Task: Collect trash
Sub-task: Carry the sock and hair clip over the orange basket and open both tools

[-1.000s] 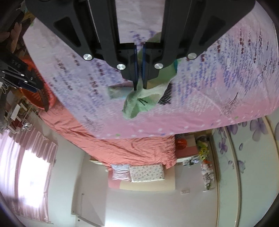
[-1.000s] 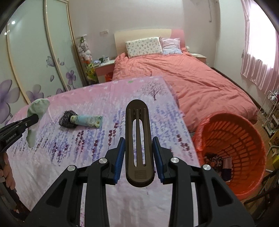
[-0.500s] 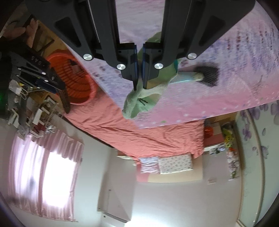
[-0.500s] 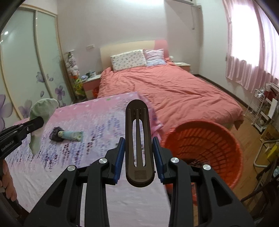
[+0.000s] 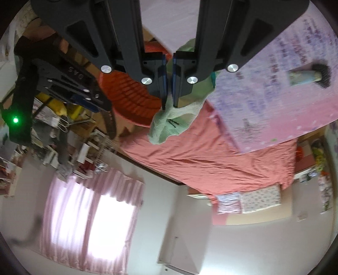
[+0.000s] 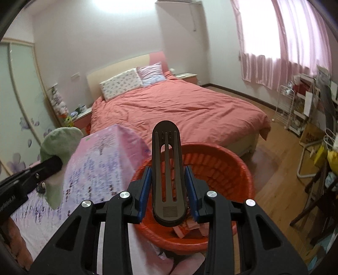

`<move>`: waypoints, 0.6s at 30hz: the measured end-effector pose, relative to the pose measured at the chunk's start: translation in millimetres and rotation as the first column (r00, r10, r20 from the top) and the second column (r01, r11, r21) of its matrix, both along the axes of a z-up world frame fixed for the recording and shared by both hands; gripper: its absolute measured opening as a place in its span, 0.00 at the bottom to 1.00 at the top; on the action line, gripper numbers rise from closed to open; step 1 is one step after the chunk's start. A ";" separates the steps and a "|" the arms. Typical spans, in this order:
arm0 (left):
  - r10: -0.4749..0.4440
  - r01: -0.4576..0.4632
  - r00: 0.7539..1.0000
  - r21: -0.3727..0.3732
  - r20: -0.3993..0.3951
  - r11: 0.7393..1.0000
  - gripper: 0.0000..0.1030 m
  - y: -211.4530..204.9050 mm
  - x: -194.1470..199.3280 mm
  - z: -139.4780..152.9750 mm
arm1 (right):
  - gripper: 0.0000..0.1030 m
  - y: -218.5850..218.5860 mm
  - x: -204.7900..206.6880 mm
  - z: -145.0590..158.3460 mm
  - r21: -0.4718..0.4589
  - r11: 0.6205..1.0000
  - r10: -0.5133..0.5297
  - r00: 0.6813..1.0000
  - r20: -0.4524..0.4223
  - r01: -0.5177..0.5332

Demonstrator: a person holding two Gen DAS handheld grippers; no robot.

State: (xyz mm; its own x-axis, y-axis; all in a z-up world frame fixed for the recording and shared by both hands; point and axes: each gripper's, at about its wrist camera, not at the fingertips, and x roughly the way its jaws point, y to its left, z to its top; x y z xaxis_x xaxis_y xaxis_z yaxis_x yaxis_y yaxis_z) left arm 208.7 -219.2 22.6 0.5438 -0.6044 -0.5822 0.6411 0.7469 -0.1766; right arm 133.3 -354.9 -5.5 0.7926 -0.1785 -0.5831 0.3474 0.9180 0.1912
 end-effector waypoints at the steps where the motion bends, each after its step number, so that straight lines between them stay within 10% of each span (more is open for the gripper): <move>1: -0.016 0.016 1.000 0.000 -0.004 1.000 0.05 -11.1 0.0 -2.1 | 0.32 -5.7 0.8 -1.5 0.008 1.000 -0.008 1.000 0.002 0.008; 14: -0.086 0.087 0.993 0.020 -0.083 0.996 0.07 -95.4 29.1 -39.3 | 0.32 -58.8 13.9 -35.4 0.130 0.990 -0.056 0.998 -0.020 0.058; 18: -0.054 0.060 0.992 0.054 -0.115 0.997 0.35 -100.9 43.2 -56.9 | 0.36 -61.9 18.4 -46.1 0.154 0.987 -0.048 0.998 -0.048 0.055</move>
State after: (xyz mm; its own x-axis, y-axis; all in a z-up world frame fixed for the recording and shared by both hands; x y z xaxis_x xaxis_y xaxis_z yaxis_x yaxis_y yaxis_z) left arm 251.9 -320.1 -34.3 0.4377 -0.5967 -0.6726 0.6613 0.7205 -0.2088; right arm 151.7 -416.8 -51.6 0.7579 -0.1228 -0.6408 0.4043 0.8592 0.3136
